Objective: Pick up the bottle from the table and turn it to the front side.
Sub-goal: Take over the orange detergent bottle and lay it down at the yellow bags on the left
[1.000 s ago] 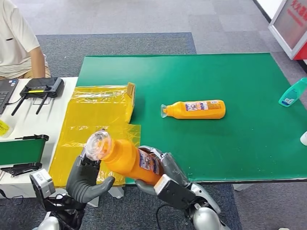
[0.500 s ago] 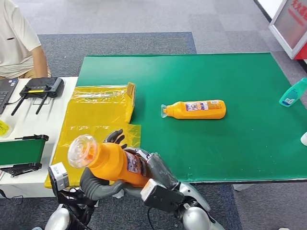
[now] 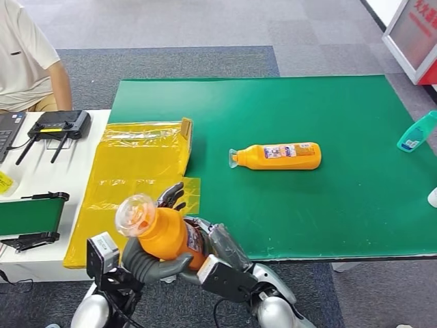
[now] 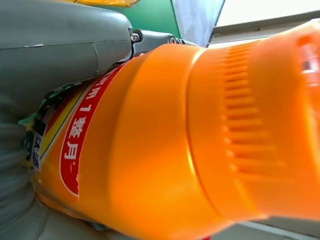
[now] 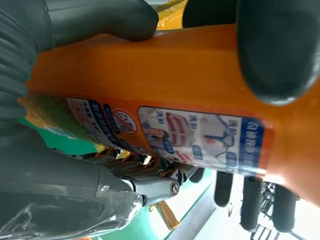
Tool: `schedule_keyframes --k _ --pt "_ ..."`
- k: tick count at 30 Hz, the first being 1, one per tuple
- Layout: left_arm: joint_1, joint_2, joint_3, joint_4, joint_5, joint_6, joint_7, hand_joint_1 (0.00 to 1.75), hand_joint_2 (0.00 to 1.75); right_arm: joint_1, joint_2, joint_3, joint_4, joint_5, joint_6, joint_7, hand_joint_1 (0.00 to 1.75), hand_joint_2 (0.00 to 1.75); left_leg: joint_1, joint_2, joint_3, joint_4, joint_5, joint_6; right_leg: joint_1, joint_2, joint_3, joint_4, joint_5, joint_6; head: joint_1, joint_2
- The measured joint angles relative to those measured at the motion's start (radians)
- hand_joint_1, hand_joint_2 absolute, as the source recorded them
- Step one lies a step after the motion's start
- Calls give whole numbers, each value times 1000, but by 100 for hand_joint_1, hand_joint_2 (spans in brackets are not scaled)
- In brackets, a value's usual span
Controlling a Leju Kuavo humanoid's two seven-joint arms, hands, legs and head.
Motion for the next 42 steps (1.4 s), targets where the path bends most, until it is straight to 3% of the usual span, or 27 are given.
schedule_keyframes --k 5,14,15,19,20,24,41,42 --pt "-13 8 -28 -16 -82 21 -23 0 175 6 0 -6 12 3 -4 5 175 175 0 0 0 0 0 0 0 0 0 0 0 0 0 0" --pt "-33 22 -71 -43 -87 20 -39 0 175 13 1 -25 30 7 -14 11 175 175 0 0 0 0 0 0 0 0 0 0 0 0 0 0" --pt "-33 23 -75 -48 -89 20 -45 7 175 15 2 -26 31 10 -18 10 175 175 0 0 0 0 0 0 0 0 0 0 0 0 0 0" --pt "-34 29 -92 -68 -94 20 -51 103 175 22 5 -30 28 26 -26 9 175 175 0 0 0 0 0 0 0 0 0 0 0 0 0 0" --pt "-34 29 -98 -71 -95 21 -47 103 175 24 6 -31 28 31 -28 11 175 175 0 0 0 0 0 0 0 0 0 0 0 0 0 0" --pt "-35 31 -112 -74 -92 22 -39 175 175 29 6 -32 28 40 -31 16 175 175 0 0 0 0 0 0 0 0 0 0 0 0 0 0" --pt "-28 44 -111 -72 18 8 2 175 175 54 6 -37 13 55 -35 18 175 175 0 0 0 0 0 0 0 0 0 0 0 0 0 0" --pt "-27 45 -110 -71 33 5 -1 175 175 55 6 -37 13 54 -35 18 137 175 0 0 0 0 0 0 0 0 0 0 0 0 0 0"
